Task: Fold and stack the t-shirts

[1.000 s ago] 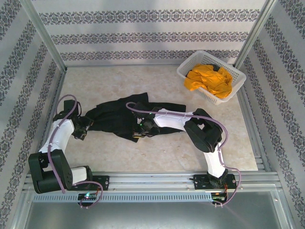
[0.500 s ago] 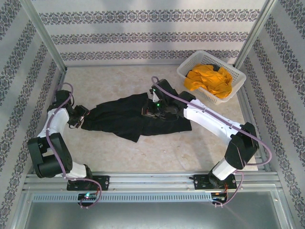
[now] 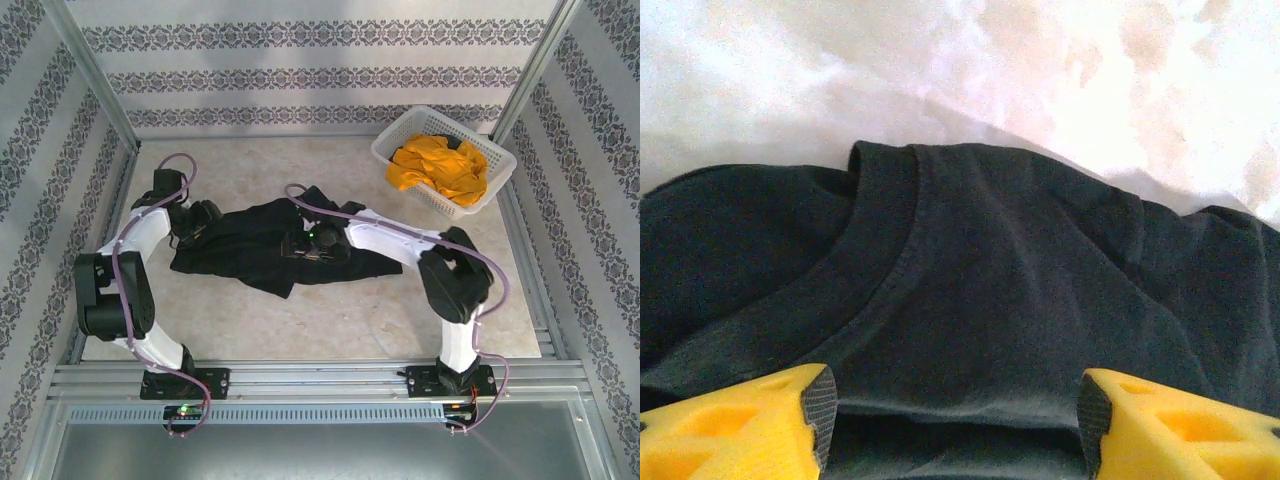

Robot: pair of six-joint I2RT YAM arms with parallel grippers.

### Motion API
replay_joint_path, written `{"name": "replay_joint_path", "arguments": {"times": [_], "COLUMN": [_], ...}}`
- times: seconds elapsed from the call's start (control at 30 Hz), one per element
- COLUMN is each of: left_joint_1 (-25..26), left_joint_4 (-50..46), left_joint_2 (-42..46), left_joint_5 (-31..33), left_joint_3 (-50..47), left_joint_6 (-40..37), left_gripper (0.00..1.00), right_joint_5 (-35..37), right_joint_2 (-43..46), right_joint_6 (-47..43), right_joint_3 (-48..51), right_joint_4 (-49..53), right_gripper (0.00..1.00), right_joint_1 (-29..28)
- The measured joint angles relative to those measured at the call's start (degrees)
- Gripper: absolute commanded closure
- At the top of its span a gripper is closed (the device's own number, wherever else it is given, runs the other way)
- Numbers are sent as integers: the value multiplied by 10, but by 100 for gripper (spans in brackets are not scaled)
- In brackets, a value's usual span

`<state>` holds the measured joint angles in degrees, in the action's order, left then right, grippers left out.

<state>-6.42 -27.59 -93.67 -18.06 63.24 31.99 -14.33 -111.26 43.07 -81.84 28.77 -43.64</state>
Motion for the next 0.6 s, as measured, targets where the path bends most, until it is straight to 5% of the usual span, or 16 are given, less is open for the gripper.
{"name": "replay_joint_path", "arguments": {"times": [0.27, 0.43, 0.6], "left_joint_1": [20, 23, 23], "left_joint_4": [-15, -28, -46], "left_joint_2": [-33, -30, -9], "left_joint_5": [19, 36, 59], "left_joint_3": [45, 41, 38], "left_joint_6": [15, 25, 30], "left_gripper": [39, 42, 45], "right_joint_5": [18, 21, 23], "right_joint_2": [-70, -76, -61], "right_joint_6": [-50, -58, -57], "right_joint_3": [-26, -39, -34], "right_joint_4": [3, 0, -3], "right_gripper": [52, 93, 100], "right_joint_1": [0, 0, 0]}}
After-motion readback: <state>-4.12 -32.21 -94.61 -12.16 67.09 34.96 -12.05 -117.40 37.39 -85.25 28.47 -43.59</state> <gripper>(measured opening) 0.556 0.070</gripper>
